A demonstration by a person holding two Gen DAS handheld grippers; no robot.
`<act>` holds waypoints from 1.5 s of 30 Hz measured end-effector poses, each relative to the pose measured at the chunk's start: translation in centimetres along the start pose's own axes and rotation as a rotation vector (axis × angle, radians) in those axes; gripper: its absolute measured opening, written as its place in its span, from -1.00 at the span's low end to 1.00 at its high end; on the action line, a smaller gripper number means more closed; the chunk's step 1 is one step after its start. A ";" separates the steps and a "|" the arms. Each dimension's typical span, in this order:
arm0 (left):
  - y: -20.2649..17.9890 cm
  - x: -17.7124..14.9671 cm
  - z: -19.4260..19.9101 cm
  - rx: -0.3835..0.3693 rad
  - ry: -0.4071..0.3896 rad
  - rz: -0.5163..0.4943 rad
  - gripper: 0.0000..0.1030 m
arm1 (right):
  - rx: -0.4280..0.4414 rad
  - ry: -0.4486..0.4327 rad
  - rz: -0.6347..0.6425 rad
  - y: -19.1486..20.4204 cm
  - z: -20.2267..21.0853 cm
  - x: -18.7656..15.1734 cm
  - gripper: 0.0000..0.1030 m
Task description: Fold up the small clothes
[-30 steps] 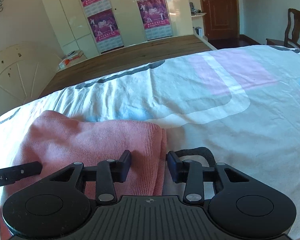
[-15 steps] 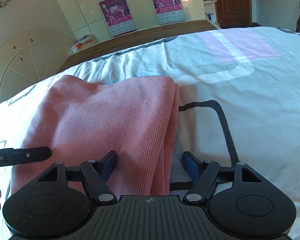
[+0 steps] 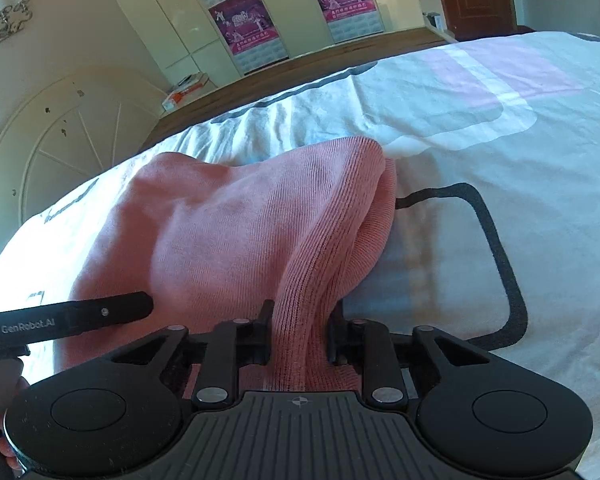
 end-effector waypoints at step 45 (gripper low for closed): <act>41.2 -5.7 20.0 0.168 -0.112 0.135 -0.11 | 0.000 0.031 0.168 40.2 -16.9 -6.0 -0.56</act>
Point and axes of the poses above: each gripper's, at about its wrist camera, not at the fingertips, and z roughly against the way its jaws point, y to its left, x to its top, the point moved 2 cm from there along -z, roughly the way its jaws point, and after that the axes turned 11 degrees about y, right-handed, at the moved point
